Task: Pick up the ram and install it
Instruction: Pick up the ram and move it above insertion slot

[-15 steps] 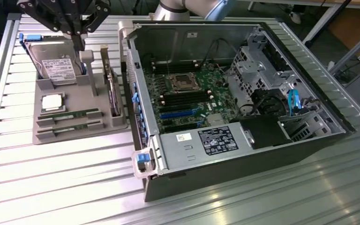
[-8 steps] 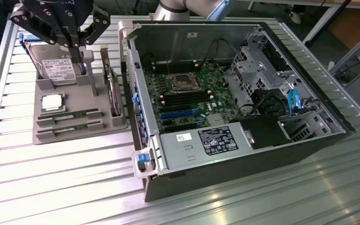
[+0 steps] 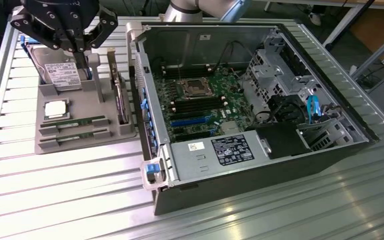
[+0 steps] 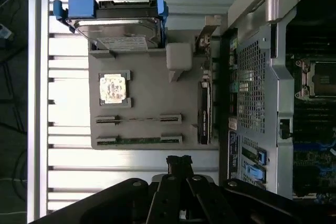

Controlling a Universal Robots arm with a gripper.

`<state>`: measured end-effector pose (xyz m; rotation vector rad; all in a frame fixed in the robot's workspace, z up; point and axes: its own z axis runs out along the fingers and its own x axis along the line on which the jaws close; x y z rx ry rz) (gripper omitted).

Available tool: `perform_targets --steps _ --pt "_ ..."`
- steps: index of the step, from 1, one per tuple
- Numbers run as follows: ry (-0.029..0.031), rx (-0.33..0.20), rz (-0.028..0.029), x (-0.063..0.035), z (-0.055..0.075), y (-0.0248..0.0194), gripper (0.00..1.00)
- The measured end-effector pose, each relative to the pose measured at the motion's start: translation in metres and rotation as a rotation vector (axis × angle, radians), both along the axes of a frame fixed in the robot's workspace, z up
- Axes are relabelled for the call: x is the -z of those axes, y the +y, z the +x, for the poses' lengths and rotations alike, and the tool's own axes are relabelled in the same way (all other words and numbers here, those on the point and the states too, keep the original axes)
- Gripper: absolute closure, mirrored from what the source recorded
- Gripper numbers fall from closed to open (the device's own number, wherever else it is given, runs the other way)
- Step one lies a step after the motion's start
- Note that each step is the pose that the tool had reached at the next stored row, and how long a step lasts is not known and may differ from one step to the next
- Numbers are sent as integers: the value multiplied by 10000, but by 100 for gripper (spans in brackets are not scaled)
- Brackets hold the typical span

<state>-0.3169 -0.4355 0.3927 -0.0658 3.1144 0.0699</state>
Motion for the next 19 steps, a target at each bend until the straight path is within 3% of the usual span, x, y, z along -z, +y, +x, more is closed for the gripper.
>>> perform_targets --steps 2,3,5,12,16,19 --pt "-1 -790 -1 2 0 0 90" --pt "-1 -1505 -5 5 0 0 90" --pt "0 -2164 -11 7 0 0 90" --pt "0 -3574 -19 13 0 0 90" --pt "0 -5194 -29 20 0 0 90" --pt "1 -6092 -35 23 0 0 90"
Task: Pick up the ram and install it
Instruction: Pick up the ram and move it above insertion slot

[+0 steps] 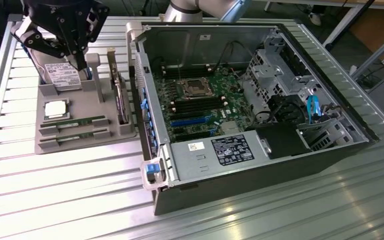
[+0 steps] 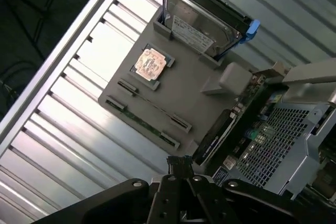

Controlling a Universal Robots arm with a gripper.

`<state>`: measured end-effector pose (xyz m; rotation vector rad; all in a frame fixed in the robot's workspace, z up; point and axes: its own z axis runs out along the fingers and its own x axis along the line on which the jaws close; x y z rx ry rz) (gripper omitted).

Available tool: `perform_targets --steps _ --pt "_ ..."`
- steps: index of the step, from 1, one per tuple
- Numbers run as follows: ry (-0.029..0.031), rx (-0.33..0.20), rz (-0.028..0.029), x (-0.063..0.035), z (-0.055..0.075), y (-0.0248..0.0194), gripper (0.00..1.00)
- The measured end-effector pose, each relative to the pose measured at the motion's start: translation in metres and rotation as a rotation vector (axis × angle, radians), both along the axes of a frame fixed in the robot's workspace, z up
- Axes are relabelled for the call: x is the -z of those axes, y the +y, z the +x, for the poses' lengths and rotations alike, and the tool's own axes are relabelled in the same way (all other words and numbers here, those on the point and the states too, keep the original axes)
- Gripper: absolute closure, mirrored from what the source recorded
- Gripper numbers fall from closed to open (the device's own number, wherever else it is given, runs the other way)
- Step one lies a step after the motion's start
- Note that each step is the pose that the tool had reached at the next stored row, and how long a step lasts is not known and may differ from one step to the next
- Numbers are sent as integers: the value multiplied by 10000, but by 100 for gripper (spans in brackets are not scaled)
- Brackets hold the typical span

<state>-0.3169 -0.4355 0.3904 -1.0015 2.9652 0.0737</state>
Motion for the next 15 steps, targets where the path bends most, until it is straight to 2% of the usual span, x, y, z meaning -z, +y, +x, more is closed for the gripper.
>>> perform_targets --steps 3,15 --pt "0 -621 -7 3 0 0 90" --pt "1 -4050 -62 31 0 0 90"
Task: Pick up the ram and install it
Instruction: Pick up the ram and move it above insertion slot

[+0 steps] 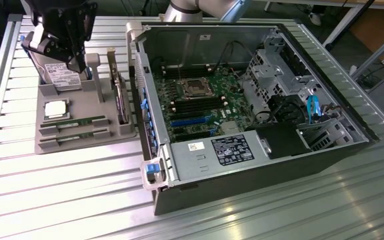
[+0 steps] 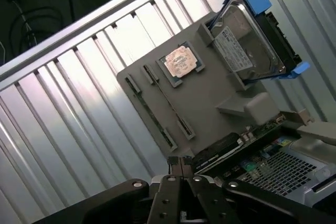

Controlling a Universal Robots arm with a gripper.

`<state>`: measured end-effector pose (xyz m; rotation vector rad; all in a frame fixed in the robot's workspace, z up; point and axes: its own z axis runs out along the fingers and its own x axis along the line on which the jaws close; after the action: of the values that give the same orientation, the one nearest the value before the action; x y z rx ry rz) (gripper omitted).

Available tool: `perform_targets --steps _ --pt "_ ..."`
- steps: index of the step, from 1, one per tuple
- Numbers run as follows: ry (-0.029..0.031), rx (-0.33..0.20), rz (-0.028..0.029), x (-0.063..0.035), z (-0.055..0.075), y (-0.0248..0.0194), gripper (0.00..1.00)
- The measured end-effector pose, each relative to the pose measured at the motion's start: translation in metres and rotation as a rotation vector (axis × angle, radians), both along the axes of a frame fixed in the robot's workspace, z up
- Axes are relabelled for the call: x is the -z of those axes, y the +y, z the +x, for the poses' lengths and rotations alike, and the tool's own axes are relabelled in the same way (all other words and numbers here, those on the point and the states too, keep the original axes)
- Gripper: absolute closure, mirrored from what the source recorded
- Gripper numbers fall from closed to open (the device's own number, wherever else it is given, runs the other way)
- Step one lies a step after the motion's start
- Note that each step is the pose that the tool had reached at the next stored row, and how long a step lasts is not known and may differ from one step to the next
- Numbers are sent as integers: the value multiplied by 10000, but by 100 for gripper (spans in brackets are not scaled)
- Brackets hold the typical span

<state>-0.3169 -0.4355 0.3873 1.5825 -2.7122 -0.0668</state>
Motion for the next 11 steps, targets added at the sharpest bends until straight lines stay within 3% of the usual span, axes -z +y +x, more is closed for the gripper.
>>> perform_targets --steps 11 --pt "0 -3189 -10 55 0 0 90"
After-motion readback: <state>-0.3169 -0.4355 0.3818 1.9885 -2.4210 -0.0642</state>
